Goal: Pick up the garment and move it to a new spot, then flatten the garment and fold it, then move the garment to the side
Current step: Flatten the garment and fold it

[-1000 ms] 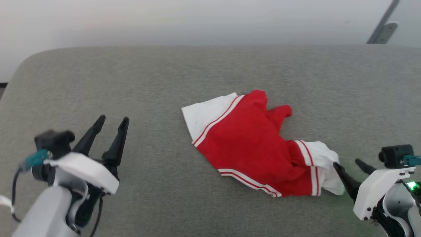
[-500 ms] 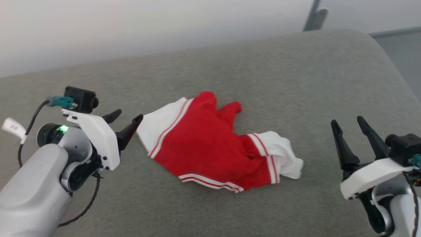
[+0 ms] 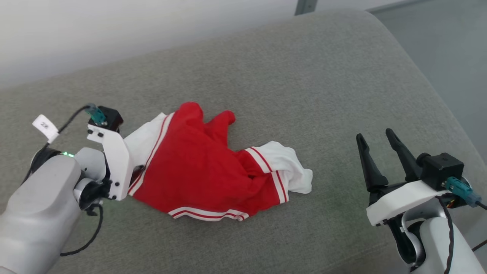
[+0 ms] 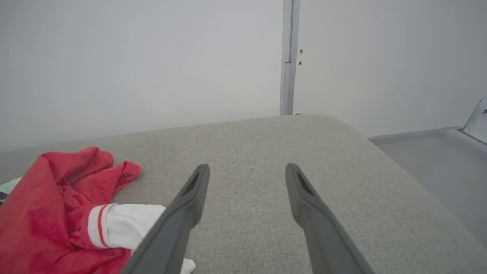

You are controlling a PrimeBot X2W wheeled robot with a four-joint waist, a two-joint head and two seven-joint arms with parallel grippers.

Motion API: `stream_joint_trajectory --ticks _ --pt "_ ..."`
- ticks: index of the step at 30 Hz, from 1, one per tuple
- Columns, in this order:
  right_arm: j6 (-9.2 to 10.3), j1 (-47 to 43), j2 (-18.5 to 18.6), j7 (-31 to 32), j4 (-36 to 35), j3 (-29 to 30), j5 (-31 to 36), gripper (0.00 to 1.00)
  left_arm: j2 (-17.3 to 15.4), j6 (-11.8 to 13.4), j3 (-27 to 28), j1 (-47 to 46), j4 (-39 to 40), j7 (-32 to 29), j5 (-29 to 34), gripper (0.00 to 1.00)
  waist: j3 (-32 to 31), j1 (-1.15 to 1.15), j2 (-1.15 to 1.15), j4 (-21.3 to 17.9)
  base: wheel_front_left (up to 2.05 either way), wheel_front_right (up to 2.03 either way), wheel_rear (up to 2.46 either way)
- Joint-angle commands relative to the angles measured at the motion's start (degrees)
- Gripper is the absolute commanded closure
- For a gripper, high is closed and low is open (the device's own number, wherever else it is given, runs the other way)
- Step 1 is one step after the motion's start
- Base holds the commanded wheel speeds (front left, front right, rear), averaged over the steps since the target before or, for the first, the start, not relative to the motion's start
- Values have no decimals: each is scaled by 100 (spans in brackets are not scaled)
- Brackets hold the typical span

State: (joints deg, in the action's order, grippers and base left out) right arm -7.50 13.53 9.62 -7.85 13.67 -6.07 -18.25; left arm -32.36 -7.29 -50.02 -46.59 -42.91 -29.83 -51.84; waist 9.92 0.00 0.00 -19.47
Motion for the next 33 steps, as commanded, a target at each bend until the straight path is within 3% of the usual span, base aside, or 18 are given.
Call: stream_joint_trajectory --ticks 1,11,12,13,20,33 --pt "2 65 -27 -44 46 -52 -60 0 5 7 -127 -125 -173 -35 206 0 69 0 0 -92 0 0 0" --pt "2 162 30 -113 141 -187 -218 0 325 18 -710 -113 -1144 -323 598 0 212 0 0 -180 0 0 0" --pt "2 175 32 -125 147 -188 -232 0 366 8 -758 -84 -1192 -351 573 37 227 0 0 -174 0 0 0" --pt "2 194 32 -134 148 -189 -251 0 400 3 -789 -86 -1223 -342 553 100 241 0 0 -163 0 0 0" --pt "2 250 98 -181 206 -70 -273 0 419 -11 -876 -249 -1225 -401 300 100 248 0 0 41 0 0 0" --pt "2 25 210 -57 66 222 -205 0 -100 -1 -870 -307 -523 -329 -217 100 18 0 0 756 0 0 0"
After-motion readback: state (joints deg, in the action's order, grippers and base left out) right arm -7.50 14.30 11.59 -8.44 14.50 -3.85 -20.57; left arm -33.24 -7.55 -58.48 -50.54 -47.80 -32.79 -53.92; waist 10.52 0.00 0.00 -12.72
